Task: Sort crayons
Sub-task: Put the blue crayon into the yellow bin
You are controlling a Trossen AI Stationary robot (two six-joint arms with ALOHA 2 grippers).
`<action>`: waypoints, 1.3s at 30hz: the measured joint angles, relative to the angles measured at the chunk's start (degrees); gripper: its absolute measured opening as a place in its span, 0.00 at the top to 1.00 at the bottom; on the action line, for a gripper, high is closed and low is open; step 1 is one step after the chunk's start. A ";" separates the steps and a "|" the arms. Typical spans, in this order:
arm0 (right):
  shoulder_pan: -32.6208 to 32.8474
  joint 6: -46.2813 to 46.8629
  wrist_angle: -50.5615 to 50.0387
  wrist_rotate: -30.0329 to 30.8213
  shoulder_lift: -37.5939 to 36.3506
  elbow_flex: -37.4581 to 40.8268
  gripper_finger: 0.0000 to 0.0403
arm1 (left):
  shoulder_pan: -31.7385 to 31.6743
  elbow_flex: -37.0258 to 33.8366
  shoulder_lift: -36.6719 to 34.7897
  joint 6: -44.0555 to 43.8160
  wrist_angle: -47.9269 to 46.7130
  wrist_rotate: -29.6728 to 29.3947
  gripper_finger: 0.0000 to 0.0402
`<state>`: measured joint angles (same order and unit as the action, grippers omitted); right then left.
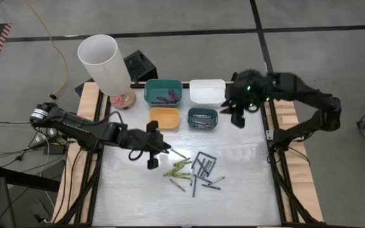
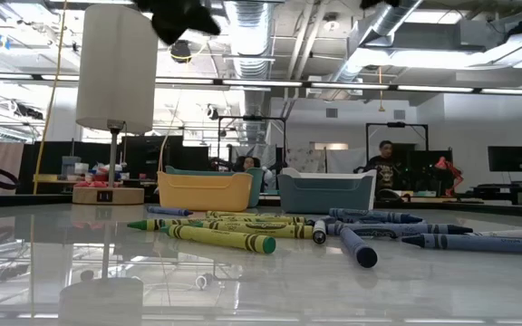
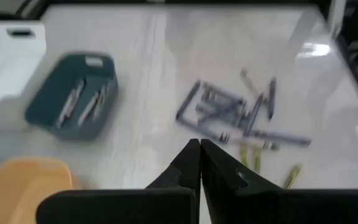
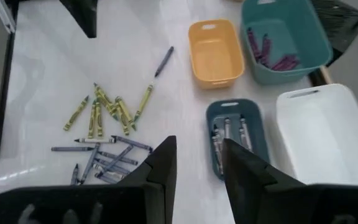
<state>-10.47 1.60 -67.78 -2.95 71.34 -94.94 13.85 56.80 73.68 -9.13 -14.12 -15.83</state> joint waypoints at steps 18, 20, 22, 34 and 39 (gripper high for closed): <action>2.57 6.09 10.07 -0.09 -5.85 20.76 0.70 | -4.65 -1.47 4.81 8.71 -16.41 5.09 0.59; 2.53 6.10 10.71 0.01 -5.84 20.84 0.70 | -5.51 -1.47 5.49 11.97 -18.53 5.21 0.57; 2.20 6.10 11.13 0.05 -5.61 20.88 0.70 | -6.97 -1.47 6.72 14.43 -20.59 6.78 0.57; 0.36 7.07 13.28 1.87 -5.26 20.88 0.70 | -14.09 -1.62 14.50 32.20 -18.94 11.62 0.57; -0.77 8.44 13.24 1.98 -5.26 20.88 0.70 | -17.89 -1.61 17.80 37.04 -17.70 15.51 0.58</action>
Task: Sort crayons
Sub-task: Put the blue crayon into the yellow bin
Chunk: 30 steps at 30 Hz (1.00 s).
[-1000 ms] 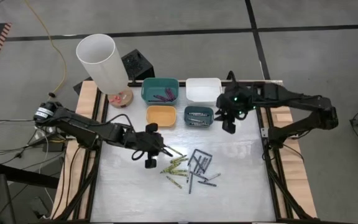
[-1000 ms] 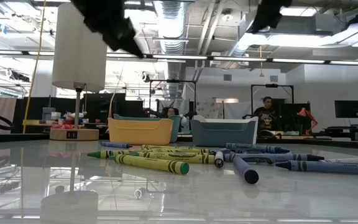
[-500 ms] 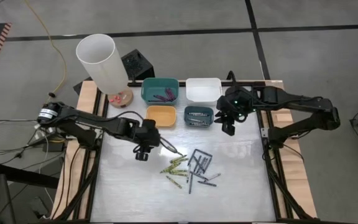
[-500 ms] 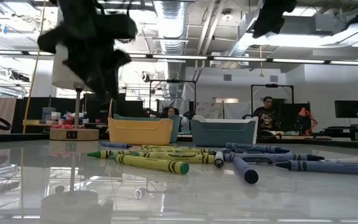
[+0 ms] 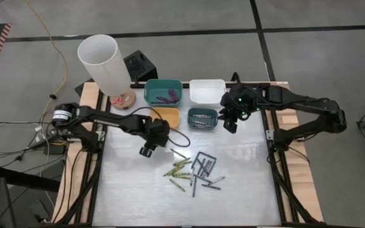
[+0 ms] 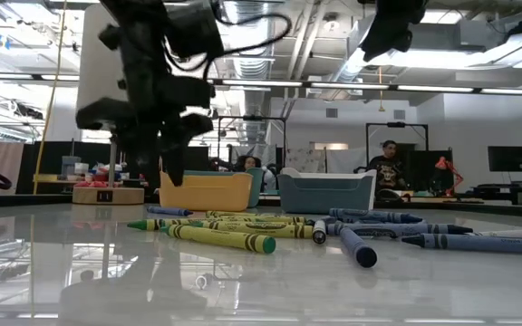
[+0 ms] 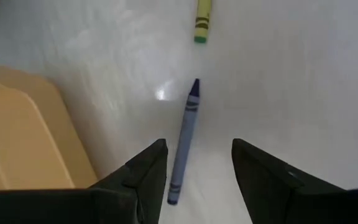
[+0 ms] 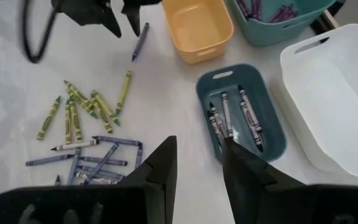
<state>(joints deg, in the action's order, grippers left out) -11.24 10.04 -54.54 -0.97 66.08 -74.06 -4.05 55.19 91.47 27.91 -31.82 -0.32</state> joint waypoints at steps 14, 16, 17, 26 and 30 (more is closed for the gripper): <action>-2.34 0.22 0.28 1.16 0.00 -0.01 0.70 | -2.32 0.36 9.05 9.41 -0.27 2.42 0.64; -2.70 0.22 0.28 1.14 0.00 0.00 0.70 | -2.01 0.37 9.41 9.61 -0.20 3.39 0.71; -2.90 0.20 0.26 1.16 0.00 0.01 0.70 | -1.89 0.34 9.44 9.63 -0.04 3.71 0.75; -3.61 0.18 0.29 1.14 0.00 -0.01 0.70 | -1.71 0.24 9.34 4.33 1.62 4.36 0.97; -3.36 -0.04 2.35 1.12 -0.06 0.01 0.70 | -1.86 0.11 7.80 -1.49 2.74 6.60 0.97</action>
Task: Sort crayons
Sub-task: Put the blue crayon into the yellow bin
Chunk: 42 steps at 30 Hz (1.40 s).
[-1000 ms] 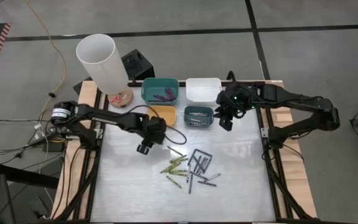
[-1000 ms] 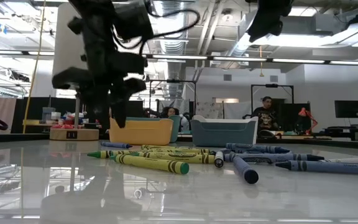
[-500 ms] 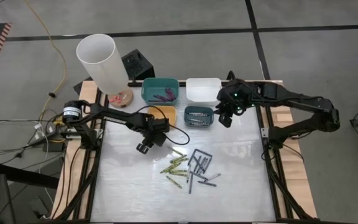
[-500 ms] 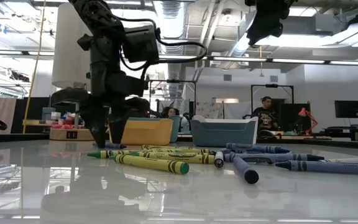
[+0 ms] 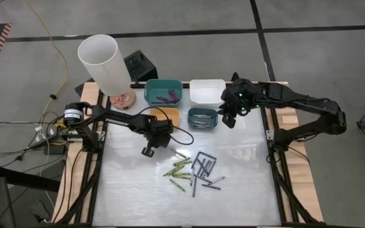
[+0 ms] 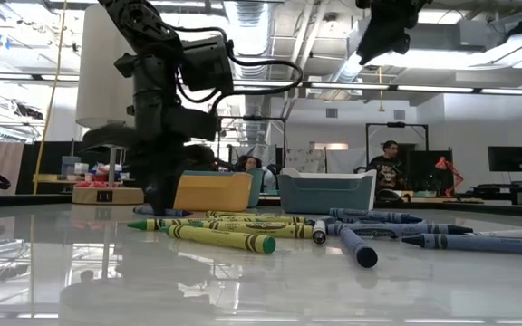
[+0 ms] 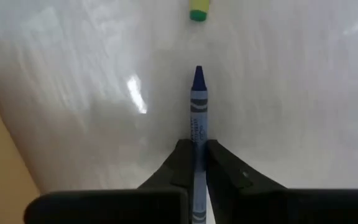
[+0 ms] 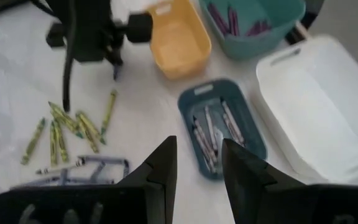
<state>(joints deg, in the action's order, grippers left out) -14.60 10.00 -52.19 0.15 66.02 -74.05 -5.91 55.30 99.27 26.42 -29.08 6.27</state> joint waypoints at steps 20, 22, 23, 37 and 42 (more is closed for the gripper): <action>0.73 -3.01 10.08 -0.10 -2.23 0.01 0.70 | -1.34 -0.01 -23.77 -16.98 17.59 -9.94 0.97; 0.73 -3.37 12.15 -0.21 -2.22 0.03 0.70 | -1.39 -0.03 -25.43 -18.72 19.57 -10.17 0.97; 0.75 -3.79 13.72 -0.23 -2.16 0.03 0.70 | -1.42 -0.03 -26.32 -19.67 21.62 -10.25 0.97; 3.88 -9.16 38.52 -5.19 3.01 1.37 0.70 | -0.45 0.03 -33.15 -18.95 50.51 -18.12 0.97; 4.30 -7.07 43.00 -5.08 9.21 1.43 0.65 | -0.46 0.03 -33.14 -18.73 53.95 -18.13 0.97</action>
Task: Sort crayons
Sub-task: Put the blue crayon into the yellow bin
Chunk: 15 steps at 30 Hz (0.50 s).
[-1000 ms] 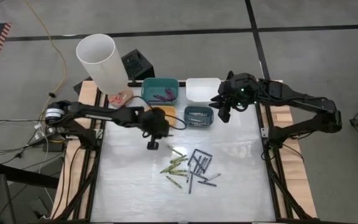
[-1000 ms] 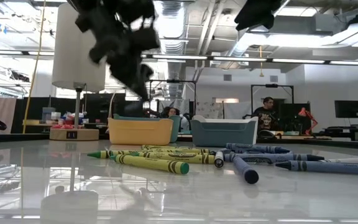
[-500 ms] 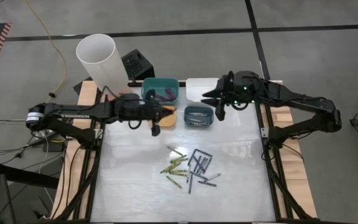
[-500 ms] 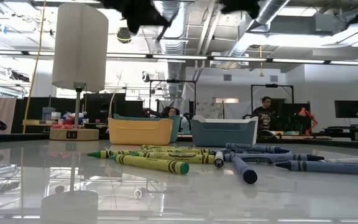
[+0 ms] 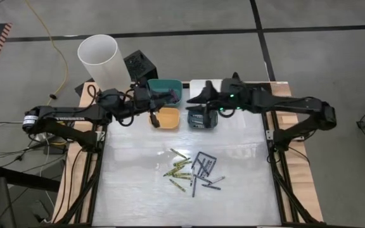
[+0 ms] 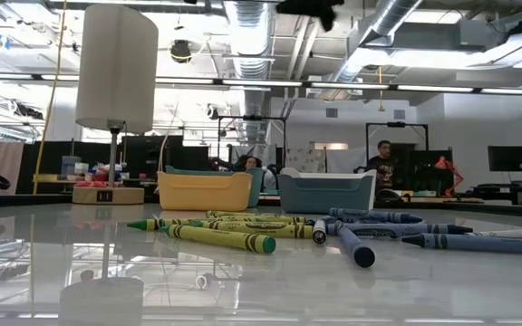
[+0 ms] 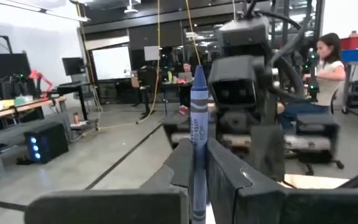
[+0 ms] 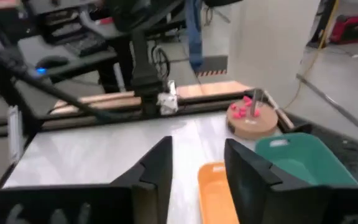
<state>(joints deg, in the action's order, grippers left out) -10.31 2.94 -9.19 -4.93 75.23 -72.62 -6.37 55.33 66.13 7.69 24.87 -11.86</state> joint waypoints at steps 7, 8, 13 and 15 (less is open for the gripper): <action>-0.07 1.83 8.71 -0.89 4.90 0.00 0.44 | 0.00 0.00 0.04 0.64 -0.12 -0.07 0.97; -0.06 2.16 9.78 -0.98 5.21 0.00 0.41 | 0.00 0.00 0.04 0.91 -0.16 -0.07 0.97; -0.04 3.68 14.66 -1.36 5.72 0.00 0.34 | -0.47 0.00 0.26 0.82 -0.52 -0.20 0.97; -0.07 3.68 16.51 -1.35 5.72 -0.04 0.34 | -0.80 0.00 0.26 0.27 -1.09 -0.18 0.97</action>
<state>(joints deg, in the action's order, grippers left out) -10.37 6.61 7.31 -6.28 80.95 -72.66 -7.17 55.33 66.39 7.96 23.78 -12.04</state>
